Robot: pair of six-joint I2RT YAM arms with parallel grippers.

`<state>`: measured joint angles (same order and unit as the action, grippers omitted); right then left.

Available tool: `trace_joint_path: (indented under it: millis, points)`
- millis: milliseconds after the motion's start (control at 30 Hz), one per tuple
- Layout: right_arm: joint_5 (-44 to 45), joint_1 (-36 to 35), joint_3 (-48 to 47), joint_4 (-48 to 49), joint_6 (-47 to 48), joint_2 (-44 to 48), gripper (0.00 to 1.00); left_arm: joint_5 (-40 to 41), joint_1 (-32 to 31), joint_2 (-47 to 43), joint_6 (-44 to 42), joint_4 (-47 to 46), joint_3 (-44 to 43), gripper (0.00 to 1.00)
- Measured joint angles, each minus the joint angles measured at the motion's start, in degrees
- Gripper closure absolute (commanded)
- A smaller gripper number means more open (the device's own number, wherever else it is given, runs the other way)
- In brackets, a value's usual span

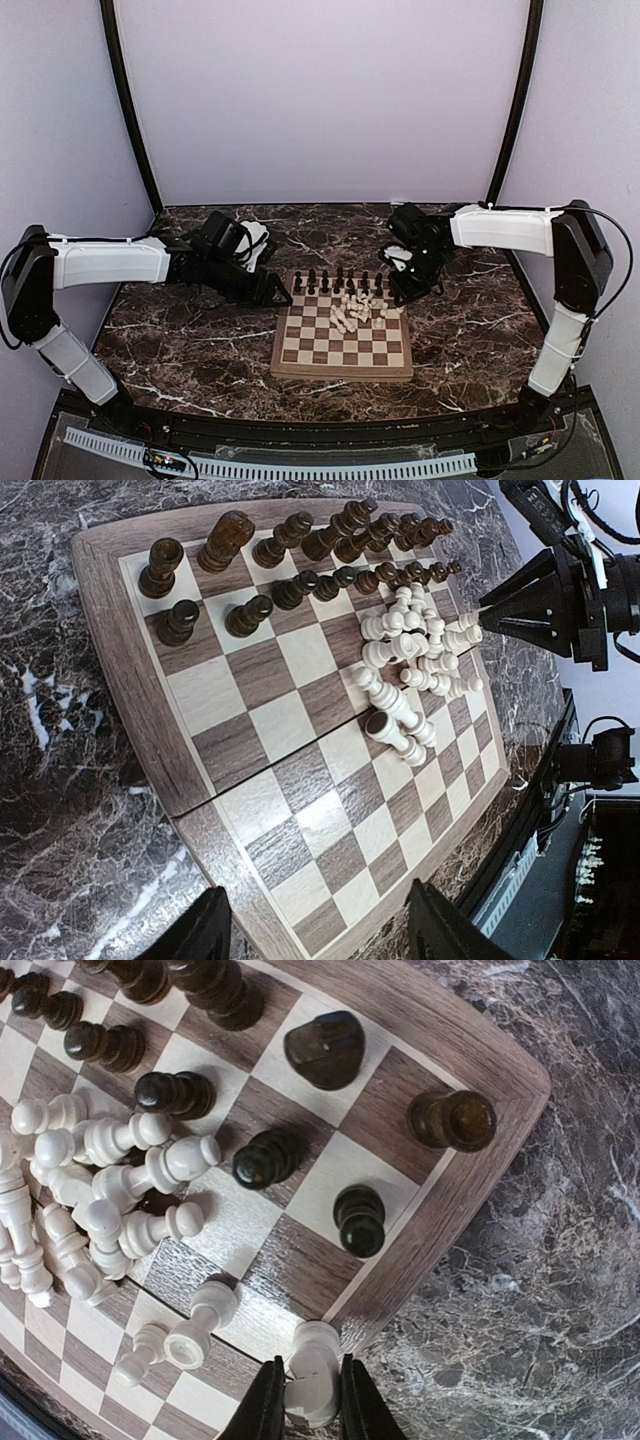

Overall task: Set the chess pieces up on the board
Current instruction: Pick up the knight from the chessboard, then place the knight at g1.

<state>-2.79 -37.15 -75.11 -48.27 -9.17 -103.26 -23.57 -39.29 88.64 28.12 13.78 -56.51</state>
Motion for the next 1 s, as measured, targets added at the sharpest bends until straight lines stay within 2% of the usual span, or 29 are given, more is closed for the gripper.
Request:
trace_joint_path:
  millis: [100, 367, 700, 833, 1000]
  points:
    - [-0.02, 0.00, 0.00, 0.04, -0.07, 0.00, 0.89, -0.04, 0.00, 0.31, 0.00, -0.04, 0.00, 0.37]
    - [0.15, -2.60, 0.00, -0.92, -0.94, 1.84, 0.92, -0.39, 0.00, 0.94, 0.00, -0.09, -0.02, 0.37]
    - [0.02, -17.81, 0.55, -2.47, -4.35, 9.51, 0.94, -0.33, 0.00, 1.40, 0.33, -0.42, -0.42, 0.37]
    - [0.31, -22.84, 1.60, -2.91, -5.31, 9.14, 0.94, 0.11, 0.00, 1.40, 0.42, -0.42, -0.48, 0.37]
    - [3.13, -25.00, 1.86, -4.70, -6.23, 6.69, 0.94, 0.39, 0.00, 1.40, 0.44, -0.42, -0.48, 0.37]
